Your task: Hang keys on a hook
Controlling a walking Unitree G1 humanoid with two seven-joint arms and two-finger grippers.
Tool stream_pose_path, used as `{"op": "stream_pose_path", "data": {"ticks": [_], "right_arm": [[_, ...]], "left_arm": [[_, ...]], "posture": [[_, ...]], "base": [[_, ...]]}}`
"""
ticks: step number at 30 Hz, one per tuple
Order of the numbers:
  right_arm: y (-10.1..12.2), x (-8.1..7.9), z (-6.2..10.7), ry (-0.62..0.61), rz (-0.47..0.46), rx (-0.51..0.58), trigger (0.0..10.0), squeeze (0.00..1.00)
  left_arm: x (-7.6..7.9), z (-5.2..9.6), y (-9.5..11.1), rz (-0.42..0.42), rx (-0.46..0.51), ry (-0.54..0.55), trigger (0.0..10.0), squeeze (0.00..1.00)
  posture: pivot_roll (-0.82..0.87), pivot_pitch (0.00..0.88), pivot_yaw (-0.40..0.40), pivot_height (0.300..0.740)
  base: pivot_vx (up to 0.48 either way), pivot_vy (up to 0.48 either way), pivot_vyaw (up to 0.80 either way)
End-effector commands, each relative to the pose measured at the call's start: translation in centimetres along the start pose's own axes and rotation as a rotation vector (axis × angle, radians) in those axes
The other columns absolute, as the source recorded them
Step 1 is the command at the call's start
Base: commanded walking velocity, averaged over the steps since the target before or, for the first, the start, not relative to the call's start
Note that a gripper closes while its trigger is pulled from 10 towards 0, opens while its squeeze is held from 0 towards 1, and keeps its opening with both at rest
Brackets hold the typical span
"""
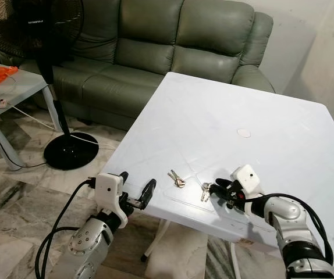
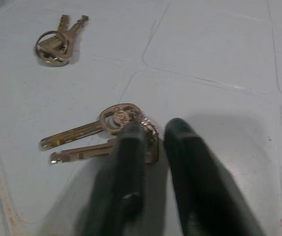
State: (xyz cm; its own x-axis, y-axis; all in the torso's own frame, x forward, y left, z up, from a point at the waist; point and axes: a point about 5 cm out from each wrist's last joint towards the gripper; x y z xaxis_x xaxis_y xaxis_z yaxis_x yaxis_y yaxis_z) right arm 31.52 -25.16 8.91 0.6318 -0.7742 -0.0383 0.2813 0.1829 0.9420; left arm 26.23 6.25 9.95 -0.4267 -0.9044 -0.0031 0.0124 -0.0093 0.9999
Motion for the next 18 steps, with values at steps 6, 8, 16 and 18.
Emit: {"op": "stream_pose_path", "data": {"ticks": [6,8,16,18], "right_arm": [[0.14,0.51,0.74,0.006,0.003,-0.001,0.0,0.0],[0.18,0.57,0.72,-0.002,0.008,-0.008,9.9,0.0],[0.27,0.63,0.65,-0.008,0.0,-0.004,10.0,1.0],[0.21,0.65,0.63,-0.013,0.009,-0.014,10.0,0.0]], "left_arm": [[1.83,-0.63,1.01,0.068,0.041,-0.022,10.0,0.0],[1.84,-0.66,1.02,0.069,0.041,-0.022,10.0,0.0],[1.87,-0.71,1.04,0.073,0.042,-0.021,10.0,0.0],[1.87,-0.69,1.07,0.074,0.043,-0.019,10.0,0.0]], "posture": [[0.03,0.084,-0.097,0.74],[0.02,0.083,-0.097,0.74],[0.03,0.081,-0.1,0.74],[0.03,0.078,-0.102,0.74]], "base": [[0.0,0.0,0.0],[0.0,0.0,0.0],[0.0,0.0,0.0],[0.0,0.0,0.0]]}}
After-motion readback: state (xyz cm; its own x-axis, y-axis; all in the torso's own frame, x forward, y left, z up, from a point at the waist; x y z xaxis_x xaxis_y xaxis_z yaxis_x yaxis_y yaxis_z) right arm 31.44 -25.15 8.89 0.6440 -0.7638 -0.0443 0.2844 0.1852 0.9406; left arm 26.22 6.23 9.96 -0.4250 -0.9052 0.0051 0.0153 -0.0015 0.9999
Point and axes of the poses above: a point about 5 cm out from each wrist's last joint towards the gripper, its own z axis pointing back from the gripper into the wrist, its own y axis along the axis of the wrist's last joint, x = y × z, and after that the axes turned 11 degrees about -z, right-handed
